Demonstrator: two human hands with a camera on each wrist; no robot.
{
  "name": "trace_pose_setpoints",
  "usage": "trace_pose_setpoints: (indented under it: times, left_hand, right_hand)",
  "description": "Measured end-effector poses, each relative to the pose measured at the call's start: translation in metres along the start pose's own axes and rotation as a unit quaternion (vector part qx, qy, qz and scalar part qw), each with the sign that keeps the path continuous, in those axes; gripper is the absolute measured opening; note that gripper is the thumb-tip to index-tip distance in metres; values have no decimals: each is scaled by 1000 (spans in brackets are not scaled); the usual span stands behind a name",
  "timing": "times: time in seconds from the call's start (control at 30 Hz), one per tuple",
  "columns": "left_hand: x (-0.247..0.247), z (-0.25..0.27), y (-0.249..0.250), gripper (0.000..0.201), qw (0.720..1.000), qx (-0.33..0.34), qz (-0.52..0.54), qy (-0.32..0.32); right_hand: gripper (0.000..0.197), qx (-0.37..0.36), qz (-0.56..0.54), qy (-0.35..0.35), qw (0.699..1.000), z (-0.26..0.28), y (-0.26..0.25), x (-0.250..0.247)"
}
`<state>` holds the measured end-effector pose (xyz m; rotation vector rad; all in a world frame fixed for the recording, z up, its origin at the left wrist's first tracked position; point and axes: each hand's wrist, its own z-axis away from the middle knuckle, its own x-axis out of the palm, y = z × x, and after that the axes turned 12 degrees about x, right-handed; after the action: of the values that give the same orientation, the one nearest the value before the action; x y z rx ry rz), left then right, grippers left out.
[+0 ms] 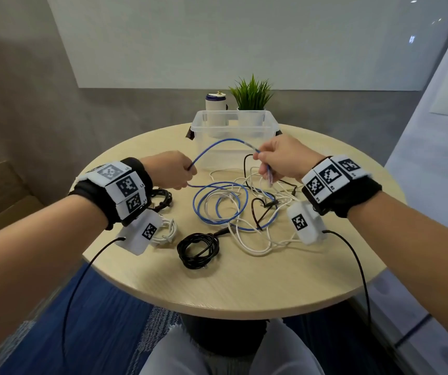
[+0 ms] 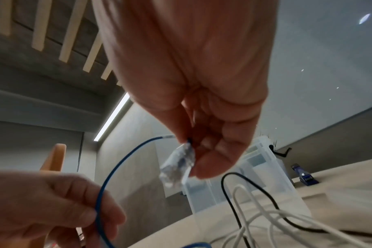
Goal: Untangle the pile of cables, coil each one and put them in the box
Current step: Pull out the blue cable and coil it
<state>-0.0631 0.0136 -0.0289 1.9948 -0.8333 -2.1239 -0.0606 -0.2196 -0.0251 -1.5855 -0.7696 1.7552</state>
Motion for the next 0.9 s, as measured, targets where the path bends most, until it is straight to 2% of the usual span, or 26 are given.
trace_pose_setpoints:
  times: [0.1, 0.17, 0.33, 0.43, 0.53, 0.6, 0.7, 0.9]
  left_hand:
    - [2, 3, -1, 34, 997, -1, -4, -72]
    - [4, 3, -2, 35, 990, -1, -62, -123]
    - [18, -5, -5, 22, 978, -35, -115, -171]
    - [27, -9, -4, 32, 955, -33, -122, -268]
    - [28, -10, 1, 41, 927, -11, -189, -323]
    - [26, -12, 1, 36, 918, 13, -219, -330]
    - [27, -17, 0, 23, 924, 44, -224, -307]
    - [32, -19, -2, 13, 935, 37, -193, -295]
  right_hand:
    - [17, 36, -13, -4, 999, 1, -1, 5]
    - [15, 49, -21, -3, 999, 2, -3, 5]
    - [18, 67, 66, -37, 995, 2, -1, 9]
    - [18, 75, 104, -63, 990, -2, 2, 13]
    - [19, 79, 109, -82, 987, -5, 4, 13]
    - [19, 74, 112, -86, 987, -6, 4, 12]
    - [18, 72, 110, -90, 987, -8, 5, 11]
    - [17, 70, 89, -97, 989, -9, 9, 12]
